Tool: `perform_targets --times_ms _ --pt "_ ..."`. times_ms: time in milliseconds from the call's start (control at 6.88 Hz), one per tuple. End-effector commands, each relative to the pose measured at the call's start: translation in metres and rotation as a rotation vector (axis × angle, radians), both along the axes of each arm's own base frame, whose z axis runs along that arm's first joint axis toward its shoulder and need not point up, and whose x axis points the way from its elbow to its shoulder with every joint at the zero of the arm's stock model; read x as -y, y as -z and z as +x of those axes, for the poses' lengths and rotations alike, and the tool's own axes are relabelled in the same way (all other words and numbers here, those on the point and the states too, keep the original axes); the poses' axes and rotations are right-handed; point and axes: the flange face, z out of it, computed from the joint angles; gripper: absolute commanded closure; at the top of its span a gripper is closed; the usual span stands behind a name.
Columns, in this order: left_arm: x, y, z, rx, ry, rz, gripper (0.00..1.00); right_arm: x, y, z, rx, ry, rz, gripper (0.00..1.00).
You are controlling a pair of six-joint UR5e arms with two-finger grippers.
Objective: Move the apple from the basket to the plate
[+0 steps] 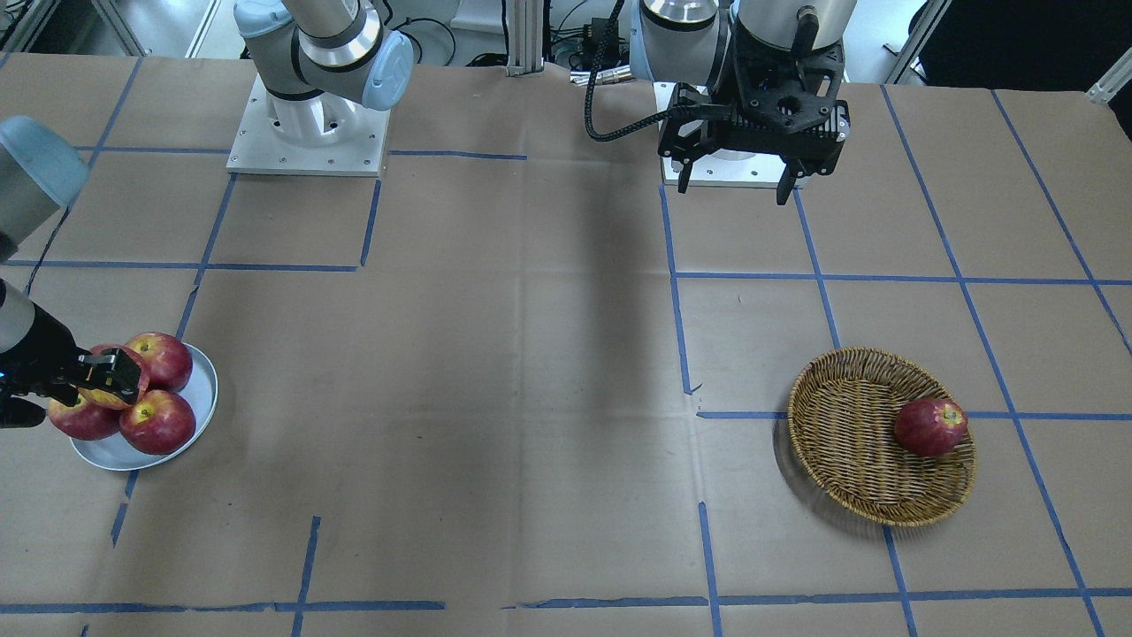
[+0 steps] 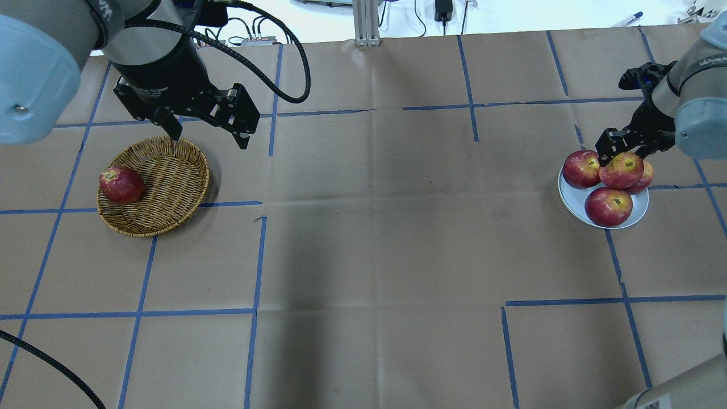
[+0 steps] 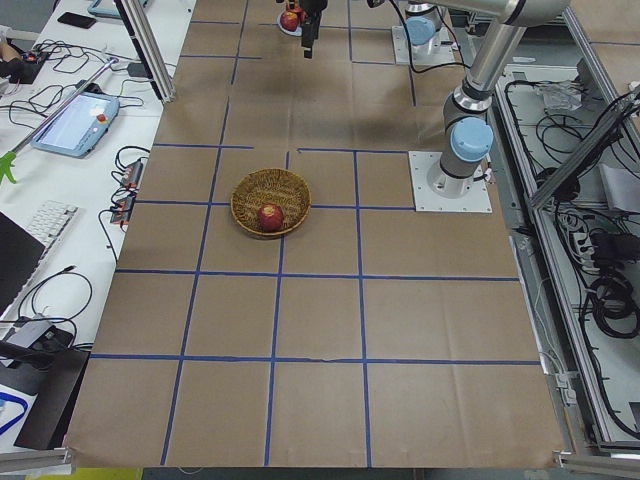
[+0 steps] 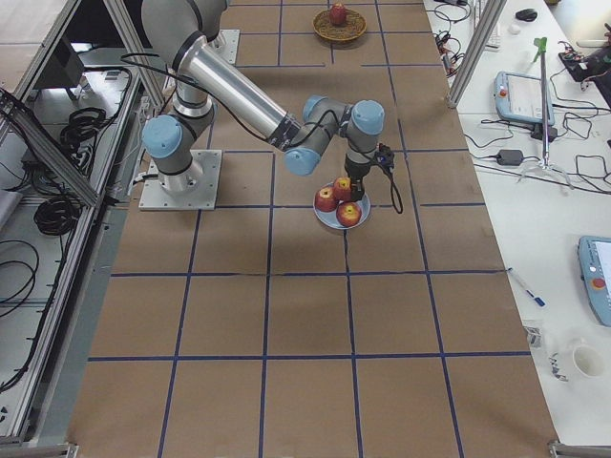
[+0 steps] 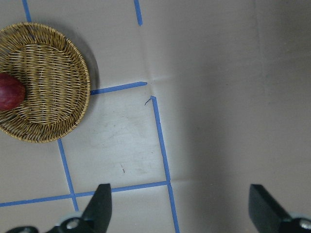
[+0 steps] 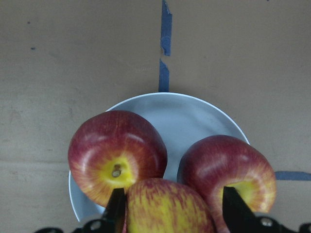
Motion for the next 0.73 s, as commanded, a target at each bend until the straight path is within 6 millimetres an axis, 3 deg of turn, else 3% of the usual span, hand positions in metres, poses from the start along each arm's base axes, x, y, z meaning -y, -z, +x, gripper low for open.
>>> perform_targets --times_ms 0,145,291,436,581 --pt "0.0 0.0 0.0 0.0 0.0 0.0 0.01 -0.002 -0.013 0.0 -0.004 0.002 -0.006 0.0" --pt "0.0 0.0 0.0 -0.001 0.0 0.0 0.01 -0.006 -0.032 0.003 -0.009 0.004 -0.022 0.0" --pt "0.0 0.0 0.0 0.0 0.0 0.0 0.01 -0.008 -0.066 0.013 -0.011 -0.001 -0.038 0.0" --pt "0.0 0.0 0.0 0.0 0.0 0.0 0.01 -0.01 -0.103 0.029 0.002 -0.022 -0.025 0.0" --pt "0.0 0.0 0.0 0.0 0.0 0.0 0.01 -0.016 -0.128 0.062 0.02 -0.016 0.023 0.0"
